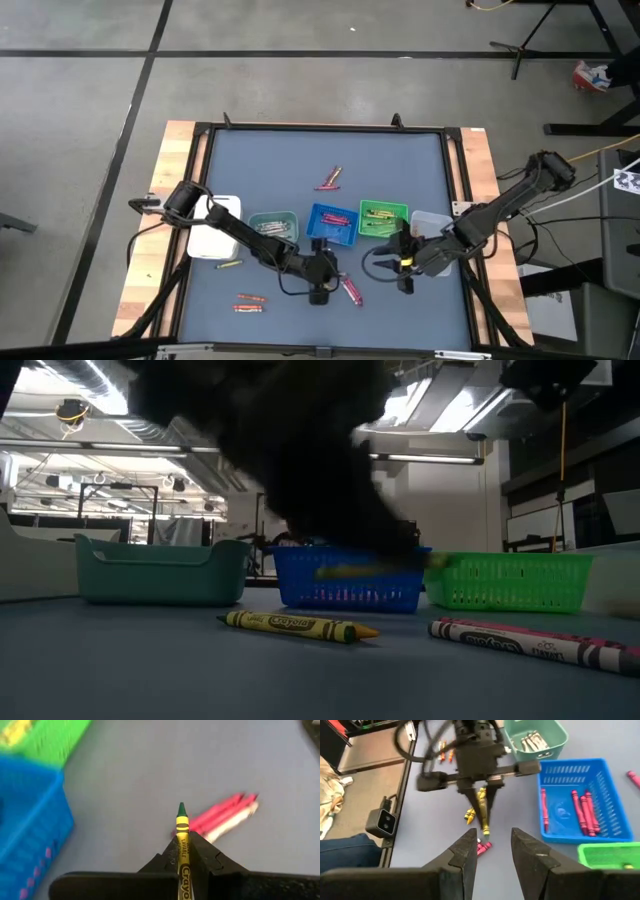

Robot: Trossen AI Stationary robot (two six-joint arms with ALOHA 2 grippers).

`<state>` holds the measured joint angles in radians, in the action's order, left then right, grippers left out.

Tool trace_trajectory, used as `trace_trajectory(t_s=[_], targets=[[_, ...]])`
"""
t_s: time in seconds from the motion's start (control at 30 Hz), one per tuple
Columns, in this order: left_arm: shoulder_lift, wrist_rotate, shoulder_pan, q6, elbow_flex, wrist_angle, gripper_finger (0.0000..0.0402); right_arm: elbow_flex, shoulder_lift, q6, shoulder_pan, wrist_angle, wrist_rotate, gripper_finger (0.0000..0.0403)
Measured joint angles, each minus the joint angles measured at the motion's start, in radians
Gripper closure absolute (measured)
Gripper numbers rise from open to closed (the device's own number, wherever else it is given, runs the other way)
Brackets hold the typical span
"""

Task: Sort crayons
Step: Put the green crayon into the green bin

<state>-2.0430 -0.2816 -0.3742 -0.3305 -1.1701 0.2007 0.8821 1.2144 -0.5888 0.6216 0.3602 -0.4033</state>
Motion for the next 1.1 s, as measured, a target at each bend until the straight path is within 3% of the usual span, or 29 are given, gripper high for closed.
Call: trace_trajectory(t_s=[0.33, 0.53, 0.77, 1.1], targets=[[0.0, -0.13, 0.058, 0.108, -0.146, 0.074, 0.0397, 0.0, -0.068, 0.033, 0.0, 0.053, -0.058, 0.0285], [0.0, -0.132, 0.147, 0.182, -0.153, 0.273, 0.0397, 0.029, -0.068, 0.12, 0.0, 0.05, -0.108, 0.0285], [0.0, -0.083, 0.236, 0.176, -0.153, 0.286, 0.0397, 0.08, -0.068, 0.258, 0.0, 0.05, -0.116, 0.0285], [-0.001, -0.065, 0.265, 0.176, -0.153, 0.311, 0.0397, 0.087, -0.068, 0.362, 0.0, 0.039, -0.201, 0.0285]])
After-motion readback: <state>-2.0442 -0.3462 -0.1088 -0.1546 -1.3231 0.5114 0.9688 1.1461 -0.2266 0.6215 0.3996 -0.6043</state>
